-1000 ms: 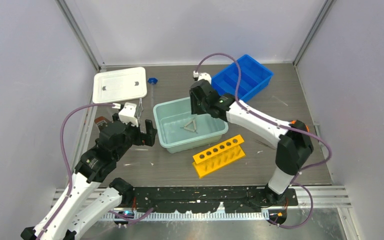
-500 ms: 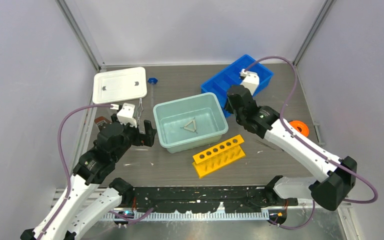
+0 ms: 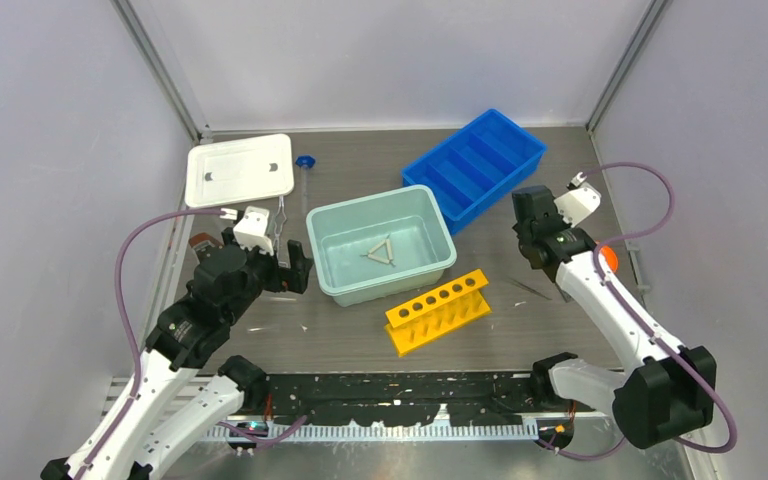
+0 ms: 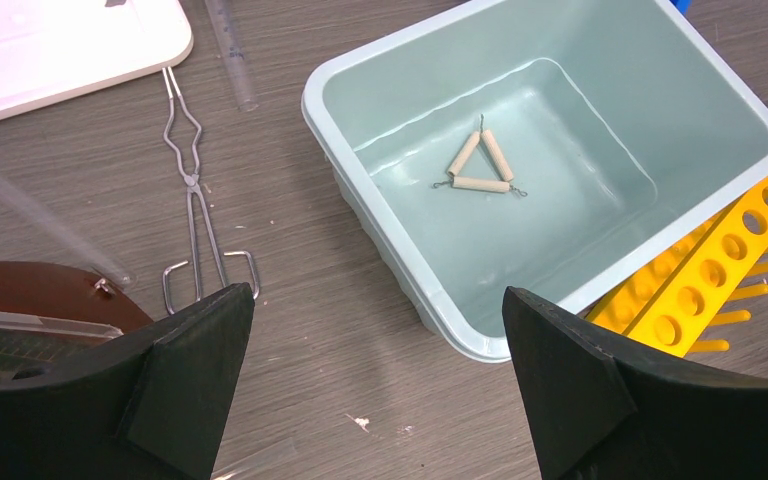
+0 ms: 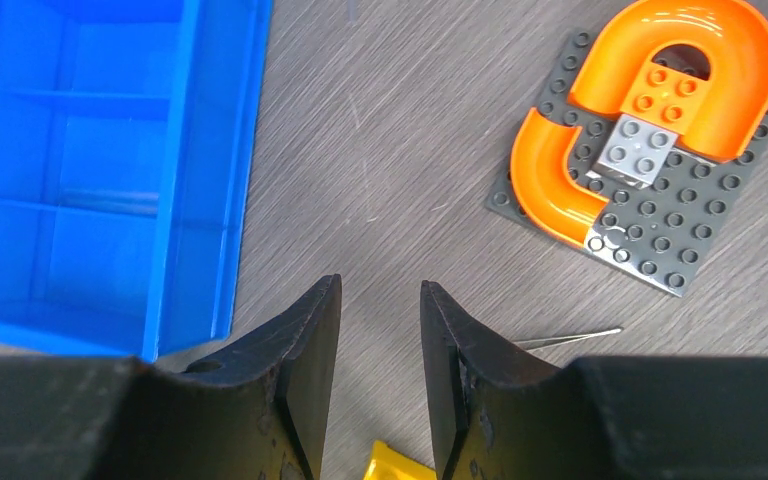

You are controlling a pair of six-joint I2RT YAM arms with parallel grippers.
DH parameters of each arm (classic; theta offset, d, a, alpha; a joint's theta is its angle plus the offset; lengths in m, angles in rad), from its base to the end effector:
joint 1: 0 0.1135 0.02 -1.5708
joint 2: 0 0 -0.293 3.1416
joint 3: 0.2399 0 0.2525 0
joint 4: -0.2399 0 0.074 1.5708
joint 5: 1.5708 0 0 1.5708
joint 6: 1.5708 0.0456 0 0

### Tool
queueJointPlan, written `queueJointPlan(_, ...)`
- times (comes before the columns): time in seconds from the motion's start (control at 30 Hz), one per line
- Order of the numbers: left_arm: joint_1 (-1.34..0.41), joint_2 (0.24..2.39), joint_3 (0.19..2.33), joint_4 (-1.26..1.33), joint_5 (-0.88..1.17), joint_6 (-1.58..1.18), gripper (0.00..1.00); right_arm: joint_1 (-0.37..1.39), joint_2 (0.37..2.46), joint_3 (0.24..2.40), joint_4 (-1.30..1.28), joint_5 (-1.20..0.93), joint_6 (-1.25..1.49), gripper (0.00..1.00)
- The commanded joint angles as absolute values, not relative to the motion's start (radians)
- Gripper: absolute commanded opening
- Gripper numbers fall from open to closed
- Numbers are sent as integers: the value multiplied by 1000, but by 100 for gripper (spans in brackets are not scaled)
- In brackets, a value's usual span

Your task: Organize the chemistry lab equipment

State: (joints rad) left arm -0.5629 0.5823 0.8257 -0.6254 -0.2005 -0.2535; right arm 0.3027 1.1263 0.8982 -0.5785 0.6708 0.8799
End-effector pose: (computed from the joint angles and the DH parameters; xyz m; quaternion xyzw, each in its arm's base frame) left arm 0.0970 -0.0505 0.3477 0.0716 0.8231 -0.1451 0.5443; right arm 0.2208 0.0392 0.3018 0.3670 0.8050 -0.0573 0.4626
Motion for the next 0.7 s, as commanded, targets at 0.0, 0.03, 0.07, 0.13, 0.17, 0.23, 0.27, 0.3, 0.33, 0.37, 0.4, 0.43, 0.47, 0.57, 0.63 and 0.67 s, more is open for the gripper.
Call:
queueJointPlan(0.0,-566,583,825,-591,-202,-248,100,255,1156,894,-552,697,933,41)
queueJointPlan(0.03,-566,585,825,-592,-204,-248,100,247,1164,893,-545,687,929,42)
queueJointPlan(0.07,-566,586,825,-592,-203,-248,100,229,1181,888,-512,675,906,42)
queueJointPlan(0.13,-566,589,825,-592,-203,-249,100,202,1207,885,-451,635,860,42)
queueJointPlan(0.17,-566,591,825,-592,-203,-248,100,187,1216,886,-412,619,847,42)
queueJointPlan(0.23,-566,592,826,-592,-203,-248,100,166,1253,894,-369,627,817,42)
queueJointPlan(0.27,-566,593,827,-592,-203,-248,100,156,1285,907,-359,629,805,42)
queueJointPlan(0.3,-566,594,826,-592,-203,-248,100,133,1303,928,-338,627,796,42)
queueJointPlan(0.33,-566,592,825,-592,-205,-247,100,121,1343,940,-331,621,791,42)
queueJointPlan(0.37,-566,593,825,-591,-207,-246,100,97,1365,969,-320,607,783,42)
queueJointPlan(0.4,-566,593,824,-590,-208,-246,100,85,1408,984,-314,603,780,42)
queueJointPlan(0.43,-566,593,824,-590,-210,-247,100,64,1429,1009,-302,599,778,42)
queueJointPlan(0.47,-566,595,824,-589,-209,-247,100,55,1468,1022,-295,595,777,42)
queueJointPlan(0.57,-566,597,825,-590,-210,-245,100,16,1548,1057,-237,571,782,45)
queueJointPlan(0.63,-566,597,824,-589,-212,-244,100,-21,1591,1067,-188,533,790,47)
queueJointPlan(0.67,-566,597,824,-587,-213,-244,100,-37,1606,1073,-173,500,790,47)
